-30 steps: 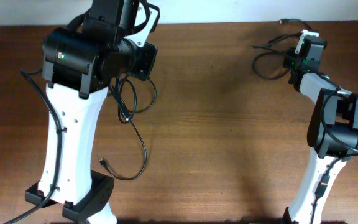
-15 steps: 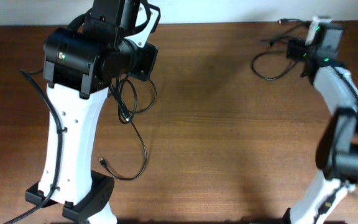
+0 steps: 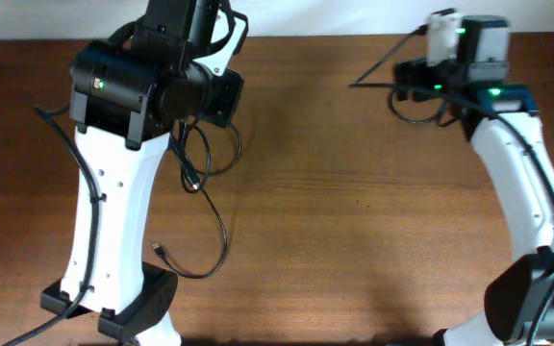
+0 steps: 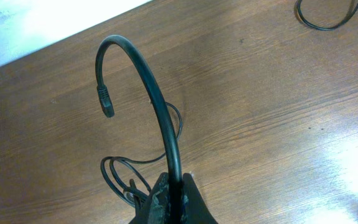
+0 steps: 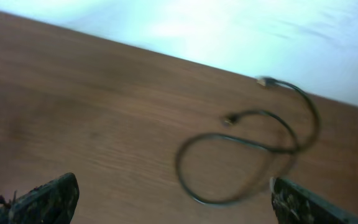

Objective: Untangle cables

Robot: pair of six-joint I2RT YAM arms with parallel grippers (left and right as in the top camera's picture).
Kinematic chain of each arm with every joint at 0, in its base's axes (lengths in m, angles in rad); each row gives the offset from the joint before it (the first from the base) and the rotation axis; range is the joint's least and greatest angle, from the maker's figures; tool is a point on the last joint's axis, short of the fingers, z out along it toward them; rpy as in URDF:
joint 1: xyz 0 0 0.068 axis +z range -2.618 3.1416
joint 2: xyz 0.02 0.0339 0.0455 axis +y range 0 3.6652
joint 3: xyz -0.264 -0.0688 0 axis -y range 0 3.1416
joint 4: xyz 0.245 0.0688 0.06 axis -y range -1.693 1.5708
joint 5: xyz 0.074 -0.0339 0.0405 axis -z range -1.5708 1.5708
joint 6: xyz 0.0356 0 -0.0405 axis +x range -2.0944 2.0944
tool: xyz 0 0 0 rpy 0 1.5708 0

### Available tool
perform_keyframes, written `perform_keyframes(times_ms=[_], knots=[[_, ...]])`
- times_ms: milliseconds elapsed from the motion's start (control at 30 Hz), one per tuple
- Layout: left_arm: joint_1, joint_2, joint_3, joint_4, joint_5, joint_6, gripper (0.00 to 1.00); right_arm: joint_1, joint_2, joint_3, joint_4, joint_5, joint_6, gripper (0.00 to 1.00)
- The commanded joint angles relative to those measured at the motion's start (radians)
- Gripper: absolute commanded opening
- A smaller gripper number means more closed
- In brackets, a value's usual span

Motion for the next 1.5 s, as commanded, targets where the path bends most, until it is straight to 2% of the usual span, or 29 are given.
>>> perform_keyframes(times_ms=[0,233,467,633,700,767,867,967,1000,1033,1133,1267,1300,1367,1467], knots=[[-0.002,0.007,0.007,-0.003,-0.014,0.002,0.00,0.031,0.065,-0.004,0.034,0.002,-0.016,0.98],[-0.002,0.007,0.004,-0.003,-0.014,0.002,0.00,0.032,0.340,-0.002,0.098,-0.055,-0.007,0.99],[-0.002,0.007,0.004,-0.003,-0.006,0.001,0.00,0.039,0.419,0.009,0.164,-0.064,0.010,0.99],[-0.002,0.007,0.004,-0.003,-0.004,0.001,0.00,0.039,0.454,0.242,-0.066,-0.066,0.018,1.00],[-0.003,0.008,0.004,-0.003,-0.004,0.001,0.00,0.038,0.513,0.437,-0.256,-0.066,0.018,0.99],[-0.003,0.008,0.004,-0.003,-0.003,0.000,0.00,0.037,0.570,0.576,-0.375,-0.066,0.018,0.99],[-0.003,0.008,0.003,-0.003,0.001,-0.002,0.00,0.037,0.659,0.715,-0.477,-0.093,0.032,0.99],[-0.003,0.008,0.003,-0.003,0.013,-0.002,0.00,0.037,0.708,0.723,-0.472,-0.124,0.061,0.99],[-0.003,0.008,0.003,-0.003,0.012,-0.002,0.00,0.038,0.732,0.723,-0.466,-0.130,0.071,0.94],[-0.003,0.008,0.003,-0.003,0.012,-0.002,0.00,0.038,0.747,0.723,-0.464,-0.134,0.071,0.93],[-0.003,0.008,0.003,-0.003,0.013,-0.002,0.00,0.038,0.786,0.723,-0.469,-0.141,0.078,0.97],[-0.003,0.008,0.003,-0.003,0.020,-0.002,0.00,0.038,0.793,0.723,-0.487,-0.145,0.078,0.98],[-0.003,0.008,0.003,-0.003,0.020,-0.002,0.00,0.038,0.793,0.724,-0.492,-0.145,0.078,0.97],[-0.003,0.008,0.003,-0.003,0.021,-0.003,0.00,0.037,0.794,0.724,-0.500,-0.140,0.077,0.66],[-0.003,0.008,0.003,-0.003,0.045,-0.002,0.00,0.037,0.794,0.724,-0.493,-0.140,0.078,0.50]])
